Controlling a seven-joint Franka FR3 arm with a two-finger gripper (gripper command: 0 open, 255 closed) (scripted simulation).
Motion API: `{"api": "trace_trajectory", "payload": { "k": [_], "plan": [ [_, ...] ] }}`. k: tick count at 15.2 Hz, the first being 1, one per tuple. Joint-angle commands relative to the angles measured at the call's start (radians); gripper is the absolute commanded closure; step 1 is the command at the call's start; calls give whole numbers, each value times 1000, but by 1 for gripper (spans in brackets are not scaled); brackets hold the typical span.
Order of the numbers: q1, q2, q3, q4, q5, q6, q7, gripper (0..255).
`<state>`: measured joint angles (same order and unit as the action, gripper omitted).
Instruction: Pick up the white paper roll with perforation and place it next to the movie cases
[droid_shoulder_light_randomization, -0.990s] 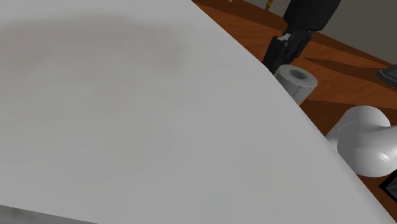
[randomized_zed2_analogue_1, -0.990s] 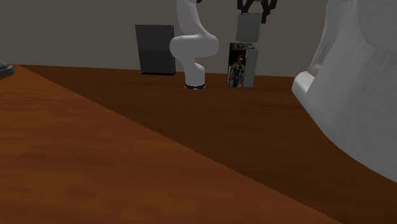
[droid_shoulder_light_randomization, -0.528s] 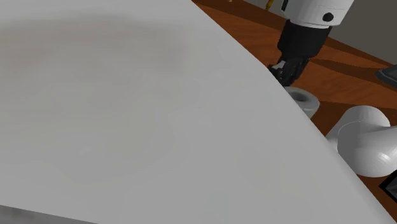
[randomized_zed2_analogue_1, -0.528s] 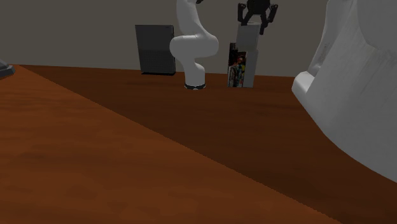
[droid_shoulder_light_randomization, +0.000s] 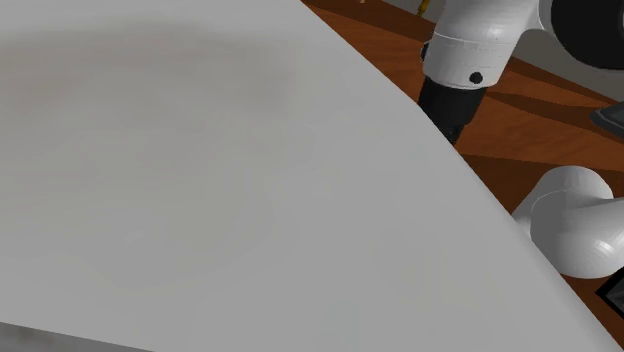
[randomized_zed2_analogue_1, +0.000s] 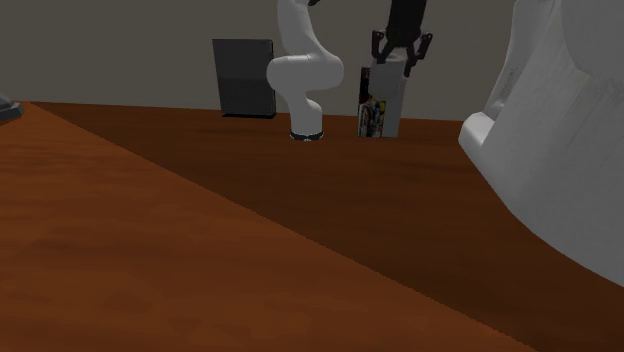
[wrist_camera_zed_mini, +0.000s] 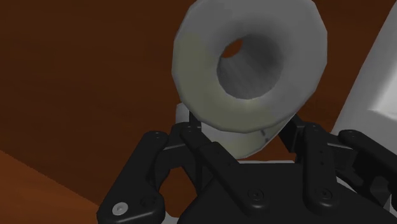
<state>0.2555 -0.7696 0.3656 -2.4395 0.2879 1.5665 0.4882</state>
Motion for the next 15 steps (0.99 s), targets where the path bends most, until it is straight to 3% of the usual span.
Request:
{"api": "trace_trajectory", "payload": {
  "k": [1, 15],
  "plan": [
    [49, -168, 11, -33, 8, 21, -1, 255],
    [73, -193, 67, -227, 63, 190, -11, 255]
  ]
}}
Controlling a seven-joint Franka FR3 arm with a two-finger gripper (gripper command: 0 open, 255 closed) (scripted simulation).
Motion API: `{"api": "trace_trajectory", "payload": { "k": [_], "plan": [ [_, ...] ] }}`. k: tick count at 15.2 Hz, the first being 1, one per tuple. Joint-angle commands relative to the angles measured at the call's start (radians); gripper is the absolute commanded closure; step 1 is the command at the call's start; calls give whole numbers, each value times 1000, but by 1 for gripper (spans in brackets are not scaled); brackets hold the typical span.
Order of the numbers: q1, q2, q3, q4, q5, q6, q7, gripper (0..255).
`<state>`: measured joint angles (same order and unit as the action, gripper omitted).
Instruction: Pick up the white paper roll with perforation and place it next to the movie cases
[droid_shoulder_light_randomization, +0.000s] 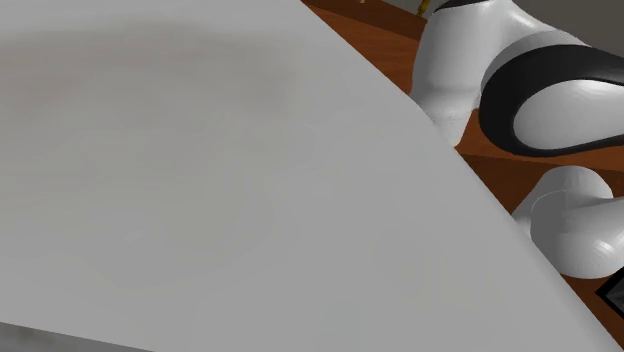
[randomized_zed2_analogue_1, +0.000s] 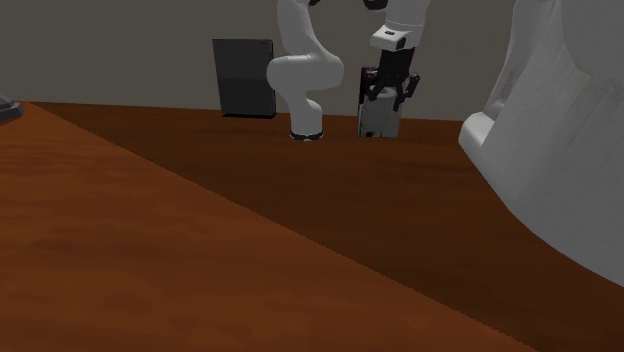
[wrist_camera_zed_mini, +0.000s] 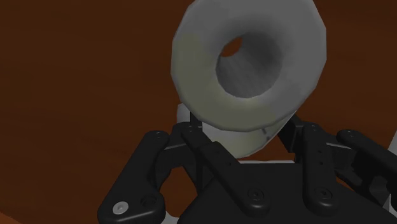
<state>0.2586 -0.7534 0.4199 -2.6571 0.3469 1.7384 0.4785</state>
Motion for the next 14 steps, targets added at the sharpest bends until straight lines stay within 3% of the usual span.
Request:
{"api": "trace_trajectory", "payload": {
  "k": [1, 14],
  "plan": [
    [71, -209, 17, -23, 9, 31, -2, 255],
    [94, -175, 89, -174, 79, 215, -12, 255]
  ]
}}
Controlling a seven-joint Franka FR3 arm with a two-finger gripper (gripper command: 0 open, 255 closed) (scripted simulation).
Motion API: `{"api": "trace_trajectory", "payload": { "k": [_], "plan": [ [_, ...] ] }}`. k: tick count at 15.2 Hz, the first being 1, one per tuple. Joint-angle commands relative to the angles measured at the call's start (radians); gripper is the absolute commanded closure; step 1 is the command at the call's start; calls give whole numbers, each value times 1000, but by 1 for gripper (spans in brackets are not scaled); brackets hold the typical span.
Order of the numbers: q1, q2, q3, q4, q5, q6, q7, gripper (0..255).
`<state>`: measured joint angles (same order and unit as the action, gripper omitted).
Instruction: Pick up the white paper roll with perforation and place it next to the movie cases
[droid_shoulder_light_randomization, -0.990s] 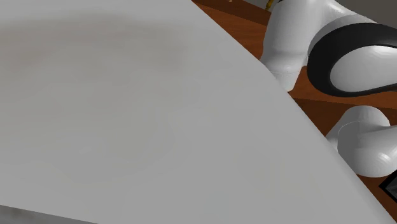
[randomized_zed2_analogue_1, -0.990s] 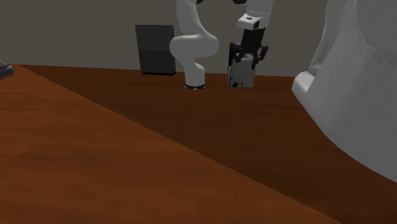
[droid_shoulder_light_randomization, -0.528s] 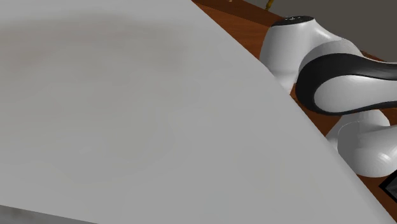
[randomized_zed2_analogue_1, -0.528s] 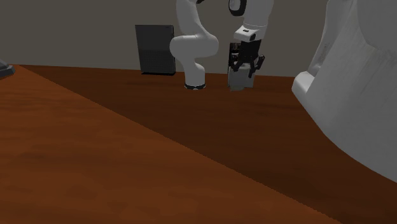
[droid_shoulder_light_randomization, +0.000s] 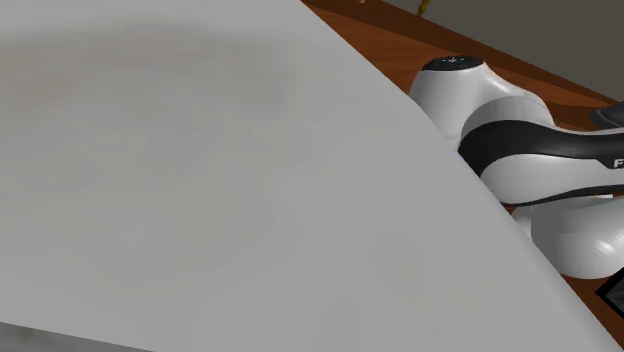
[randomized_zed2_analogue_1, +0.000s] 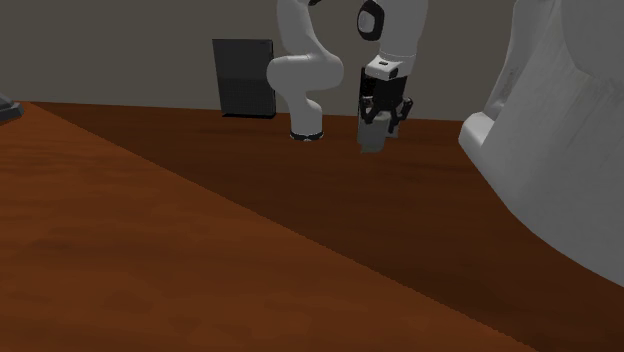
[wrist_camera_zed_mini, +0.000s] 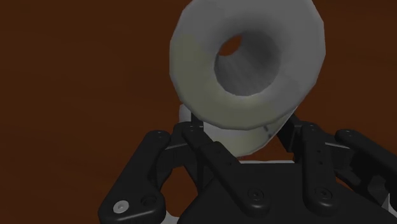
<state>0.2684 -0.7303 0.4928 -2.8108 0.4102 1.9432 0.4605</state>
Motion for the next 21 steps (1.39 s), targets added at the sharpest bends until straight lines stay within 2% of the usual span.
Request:
{"api": "trace_trajectory", "payload": {
  "k": [1, 9, 17, 18, 21],
  "plan": [
    [86, -193, 22, -31, 21, 26, 6, 255],
    [94, -129, 83, -107, 79, 164, -4, 255],
    [84, -133, 92, -107, 87, 160, -11, 255],
    [79, -125, 93, -100, 84, 163, -11, 0],
    [89, -128, 98, -104, 93, 164, -5, 0]
  ]
}}
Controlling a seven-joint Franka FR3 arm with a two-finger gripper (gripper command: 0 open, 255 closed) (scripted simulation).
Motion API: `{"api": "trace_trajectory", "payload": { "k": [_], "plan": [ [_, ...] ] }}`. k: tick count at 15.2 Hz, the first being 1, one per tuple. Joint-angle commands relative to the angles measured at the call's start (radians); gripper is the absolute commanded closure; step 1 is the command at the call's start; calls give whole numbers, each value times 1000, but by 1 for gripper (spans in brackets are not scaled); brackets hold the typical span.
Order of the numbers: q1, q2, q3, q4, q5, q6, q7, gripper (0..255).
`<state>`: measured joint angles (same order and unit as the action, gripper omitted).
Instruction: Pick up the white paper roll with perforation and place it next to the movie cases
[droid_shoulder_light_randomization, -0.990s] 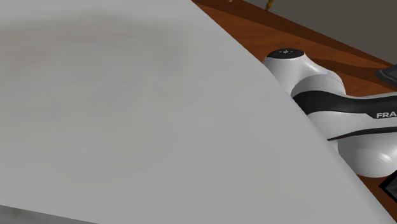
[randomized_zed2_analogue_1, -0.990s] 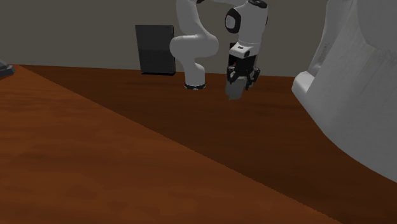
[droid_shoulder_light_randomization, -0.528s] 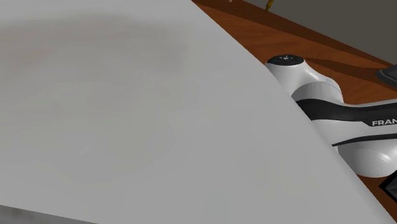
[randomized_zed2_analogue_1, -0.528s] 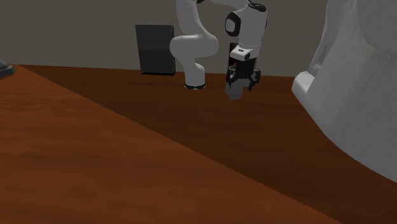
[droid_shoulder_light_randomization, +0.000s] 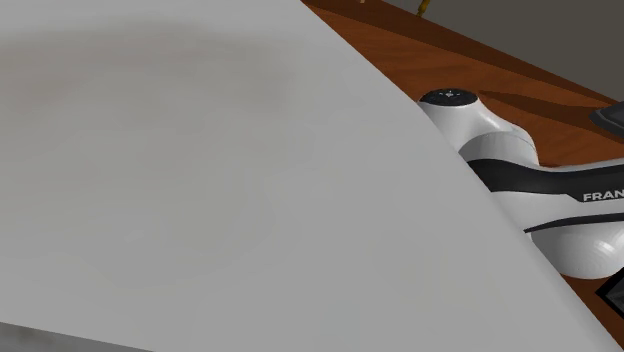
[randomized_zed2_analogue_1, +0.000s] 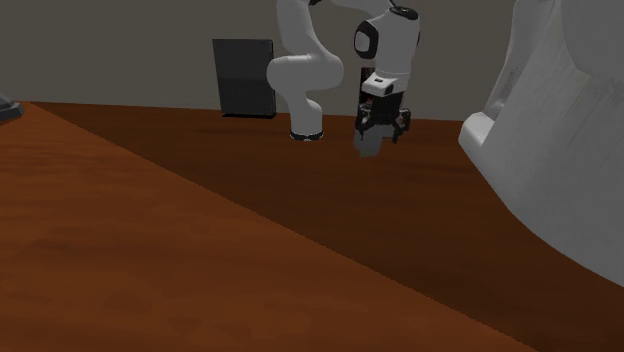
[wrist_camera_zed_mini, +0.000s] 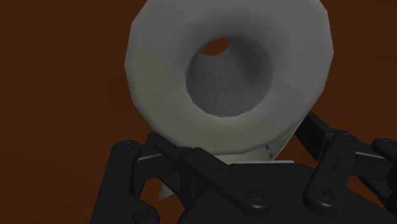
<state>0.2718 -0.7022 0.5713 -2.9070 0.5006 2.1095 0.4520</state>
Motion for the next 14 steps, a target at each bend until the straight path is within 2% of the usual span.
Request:
{"api": "trace_trajectory", "payload": {
  "k": [1, 2, 6, 14],
  "plan": [
    [88, -169, 12, -25, 4, -2, -6, 0],
    [80, -162, 15, -10, -2, -7, -3, 0],
    [62, -240, -47, 79, -60, -170, 2, 0],
    [113, -219, -92, 75, -102, -152, 39, 0]
  ]
}}
